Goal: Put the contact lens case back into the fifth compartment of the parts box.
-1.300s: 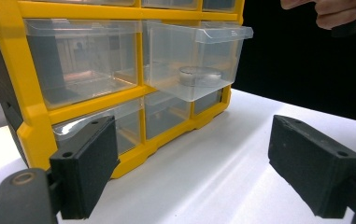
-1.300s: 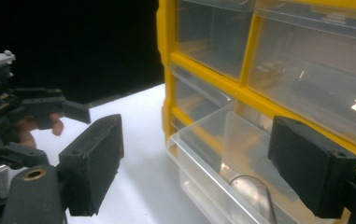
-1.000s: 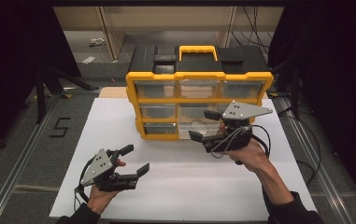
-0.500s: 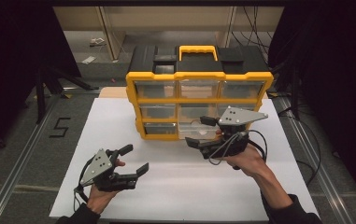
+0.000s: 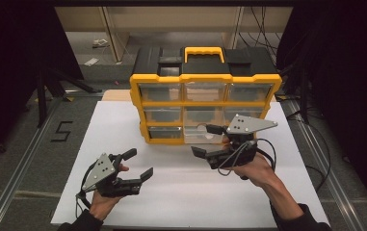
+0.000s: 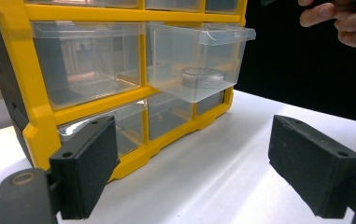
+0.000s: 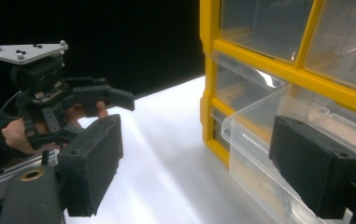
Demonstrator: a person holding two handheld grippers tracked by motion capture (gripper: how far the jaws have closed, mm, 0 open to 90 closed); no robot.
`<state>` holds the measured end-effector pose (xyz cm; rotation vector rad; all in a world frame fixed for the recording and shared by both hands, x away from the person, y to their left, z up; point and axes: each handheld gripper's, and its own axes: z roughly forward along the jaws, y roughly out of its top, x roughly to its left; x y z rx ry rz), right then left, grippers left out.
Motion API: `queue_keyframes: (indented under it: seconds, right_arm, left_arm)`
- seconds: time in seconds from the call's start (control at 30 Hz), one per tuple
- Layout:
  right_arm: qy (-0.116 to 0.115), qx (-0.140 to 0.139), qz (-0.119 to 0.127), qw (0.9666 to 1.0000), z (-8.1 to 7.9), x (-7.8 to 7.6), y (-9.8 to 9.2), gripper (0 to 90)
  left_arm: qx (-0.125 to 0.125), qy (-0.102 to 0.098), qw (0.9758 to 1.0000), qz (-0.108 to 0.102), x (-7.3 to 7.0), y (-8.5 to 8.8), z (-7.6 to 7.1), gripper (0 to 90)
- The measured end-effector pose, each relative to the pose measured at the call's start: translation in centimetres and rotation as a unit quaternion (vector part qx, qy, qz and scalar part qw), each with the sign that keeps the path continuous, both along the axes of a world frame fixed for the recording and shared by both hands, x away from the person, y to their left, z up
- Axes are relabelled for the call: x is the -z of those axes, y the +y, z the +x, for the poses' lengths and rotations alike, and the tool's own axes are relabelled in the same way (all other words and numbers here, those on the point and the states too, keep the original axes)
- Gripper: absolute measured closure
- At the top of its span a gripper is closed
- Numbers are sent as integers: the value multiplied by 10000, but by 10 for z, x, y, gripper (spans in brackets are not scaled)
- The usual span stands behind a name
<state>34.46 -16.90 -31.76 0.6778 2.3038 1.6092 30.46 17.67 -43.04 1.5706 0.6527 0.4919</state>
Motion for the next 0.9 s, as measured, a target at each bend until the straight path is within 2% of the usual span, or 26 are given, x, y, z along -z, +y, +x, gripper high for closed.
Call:
queue_keyframes:
  seconds: [0.27,0.9]
  right_arm:
    - [106,-116,-78,9998,-5,6,4,183]
    - [322,-148,-169,9992,-10,25,3,184]
  left_arm:
    - [0,-7,10000,7,0,0,0,158]
    - [-28,4,10000,-1,0,0,1,158]
